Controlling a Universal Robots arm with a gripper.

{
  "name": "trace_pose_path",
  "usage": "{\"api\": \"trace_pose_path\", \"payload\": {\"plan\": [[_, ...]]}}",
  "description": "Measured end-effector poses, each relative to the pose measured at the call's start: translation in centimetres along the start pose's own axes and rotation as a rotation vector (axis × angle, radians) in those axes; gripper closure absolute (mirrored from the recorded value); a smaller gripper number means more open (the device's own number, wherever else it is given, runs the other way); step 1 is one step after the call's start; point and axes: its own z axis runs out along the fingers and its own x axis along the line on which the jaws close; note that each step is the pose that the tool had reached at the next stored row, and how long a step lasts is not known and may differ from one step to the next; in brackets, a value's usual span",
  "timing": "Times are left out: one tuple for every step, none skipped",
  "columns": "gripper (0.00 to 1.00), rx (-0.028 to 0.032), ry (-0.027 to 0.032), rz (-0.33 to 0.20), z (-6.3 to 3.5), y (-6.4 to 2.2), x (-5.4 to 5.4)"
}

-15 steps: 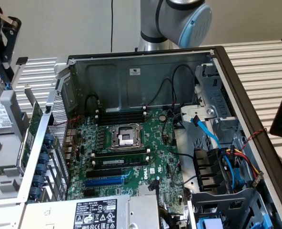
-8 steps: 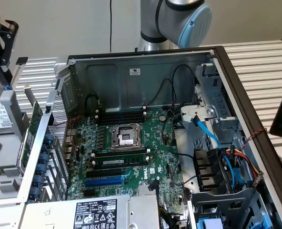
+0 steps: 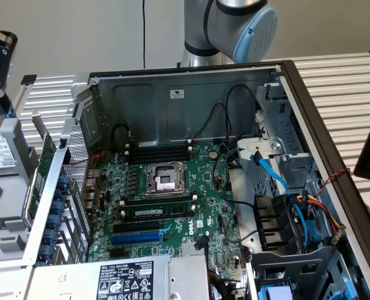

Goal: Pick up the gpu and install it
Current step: 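Reach for the gpu, then pick up the gpu and move the gpu toward the slot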

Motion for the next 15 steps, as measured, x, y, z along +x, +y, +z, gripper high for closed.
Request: {"api": "trace_pose_path", "payload": {"plan": [[0.89,-0.0001,-0.0003,0.000,0.05,-0.01,0.09],[0.89,-0.0002,-0.0005,0.000,0.10,-0.03,0.14],[0.89,-0.0001,-0.0003,0.000,0.14,-0.04,0.23],[0.89,0.0000,-0.0001,0.000,0.17,-0.05,0.32],[0.89,-0.0001,-0.0003,0.000,0.24,-0.07,0.42],[0.89,-0.0001,-0.0003,0.000,0.30,-0.08,0.49],[0.89,-0.0001,-0.0003,0.000,0.36,-0.10,0.59],[0.89,-0.0001,-0.0003,0.000,0.43,-0.11,0.69],[0.89,-0.0002,-0.0004,0.000,0.50,-0.13,0.77],[0.89,-0.0001,-0.0002,0.000,0.55,-0.15,0.81],[0.89,0.0000,-0.0001,0.000,0.58,-0.16,0.85],[0.89,0.0000,-0.0001,0.000,0.62,-0.16,0.88],[0.89,-0.0001,-0.0002,0.000,0.68,-0.17,0.91],[0.89,-0.0002,-0.0004,0.000,0.78,-0.18,0.96],[0.89,-0.0002,-0.0003,0.000,0.88,-0.20,1.02]]}}
